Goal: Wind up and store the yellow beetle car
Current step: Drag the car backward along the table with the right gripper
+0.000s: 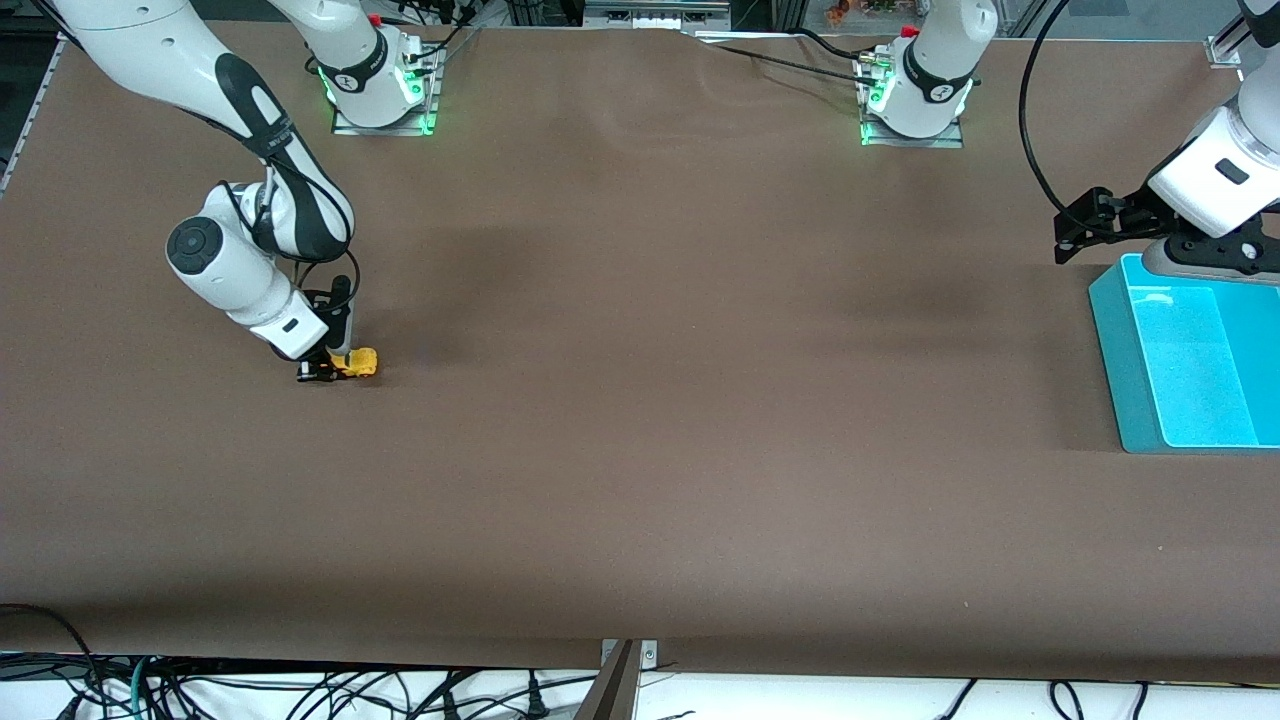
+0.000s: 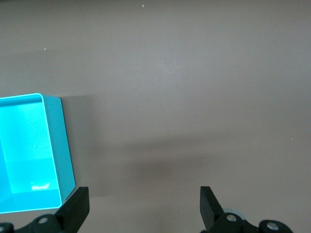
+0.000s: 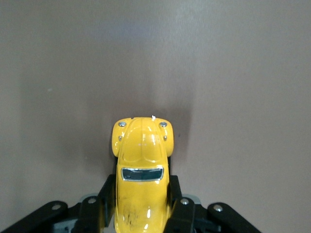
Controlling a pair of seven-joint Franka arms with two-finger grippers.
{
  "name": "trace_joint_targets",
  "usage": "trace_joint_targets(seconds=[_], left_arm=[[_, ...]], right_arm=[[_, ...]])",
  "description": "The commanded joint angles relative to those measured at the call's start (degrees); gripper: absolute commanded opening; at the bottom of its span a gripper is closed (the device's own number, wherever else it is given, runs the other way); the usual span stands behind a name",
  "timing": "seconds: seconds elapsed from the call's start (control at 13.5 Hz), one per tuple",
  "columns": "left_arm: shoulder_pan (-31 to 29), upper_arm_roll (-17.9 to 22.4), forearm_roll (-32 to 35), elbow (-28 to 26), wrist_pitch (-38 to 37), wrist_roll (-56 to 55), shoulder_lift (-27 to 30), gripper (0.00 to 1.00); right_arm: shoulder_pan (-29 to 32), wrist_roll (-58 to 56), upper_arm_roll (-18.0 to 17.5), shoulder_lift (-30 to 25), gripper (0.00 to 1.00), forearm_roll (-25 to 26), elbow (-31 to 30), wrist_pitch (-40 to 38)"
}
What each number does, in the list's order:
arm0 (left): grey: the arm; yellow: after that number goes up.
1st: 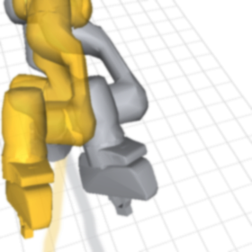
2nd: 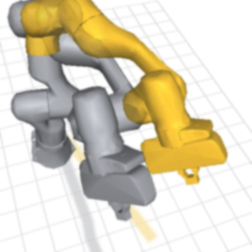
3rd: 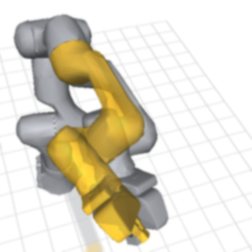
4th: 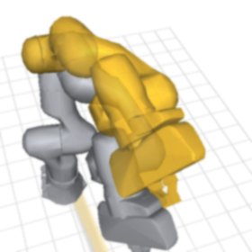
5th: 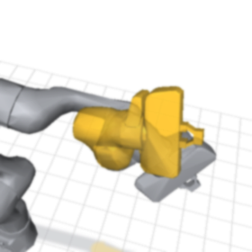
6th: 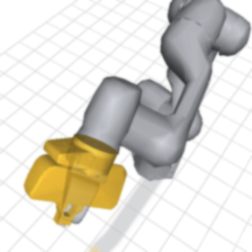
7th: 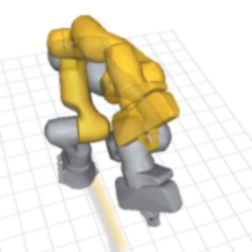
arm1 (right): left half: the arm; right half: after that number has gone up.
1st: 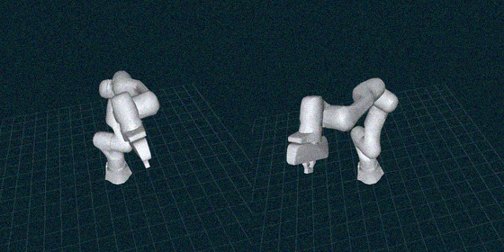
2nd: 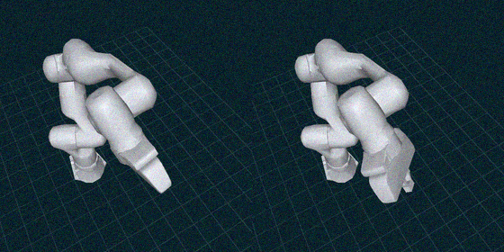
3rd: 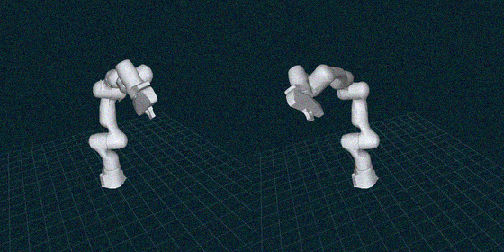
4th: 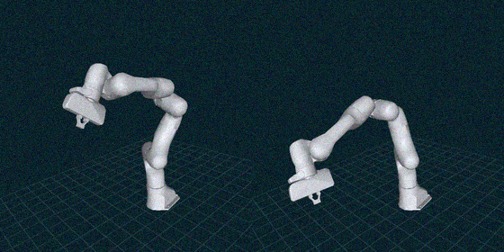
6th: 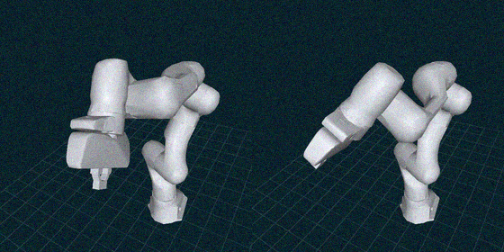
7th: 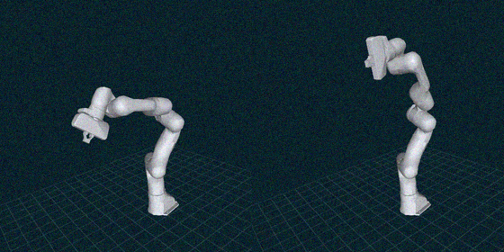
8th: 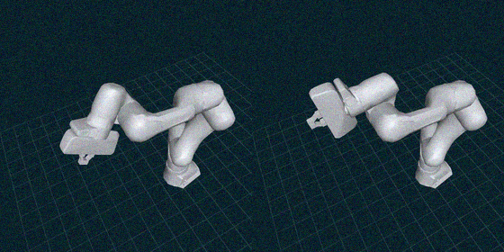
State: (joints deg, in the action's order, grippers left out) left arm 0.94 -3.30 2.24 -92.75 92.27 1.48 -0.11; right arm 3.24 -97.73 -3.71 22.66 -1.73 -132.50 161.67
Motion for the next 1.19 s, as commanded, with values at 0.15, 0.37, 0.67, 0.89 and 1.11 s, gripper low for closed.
trace_joint_targets(seconds=[0.15,0.37,0.67,0.89,1.11], left_arm=[[0.12,-0.04,1.1,1.34,-1.04,0.89,-0.42,1.0],[0.12,0.05,1.1,1.34,-1.04,0.89,-0.42,1.0],[0.12,-0.04,1.1,1.34,-1.04,0.89,-0.42,1.0],[0.12,-0.04,1.1,1.34,-1.04,0.89,-0.42,1.0],[0.12,-0.04,1.1,1.34,-1.04,0.89,-0.42,1.0]], right_arm=[[5.36,-6.85,-0.5,4.67,0.2,-0.73,0.13,1.2],[8.35,-10.19,-0.59,5.38,0.2,-0.64,0.14,1.2],[14.48,-16.07,-2.43,6.43,0.2,-0.64,0.14,1.11],[21.88,-19.78,-7.53,8.45,0.2,-0.64,1.01,1.02],[21.98,-19.79,-7.62,8.72,0.2,-0.73,2.33,0.67]])
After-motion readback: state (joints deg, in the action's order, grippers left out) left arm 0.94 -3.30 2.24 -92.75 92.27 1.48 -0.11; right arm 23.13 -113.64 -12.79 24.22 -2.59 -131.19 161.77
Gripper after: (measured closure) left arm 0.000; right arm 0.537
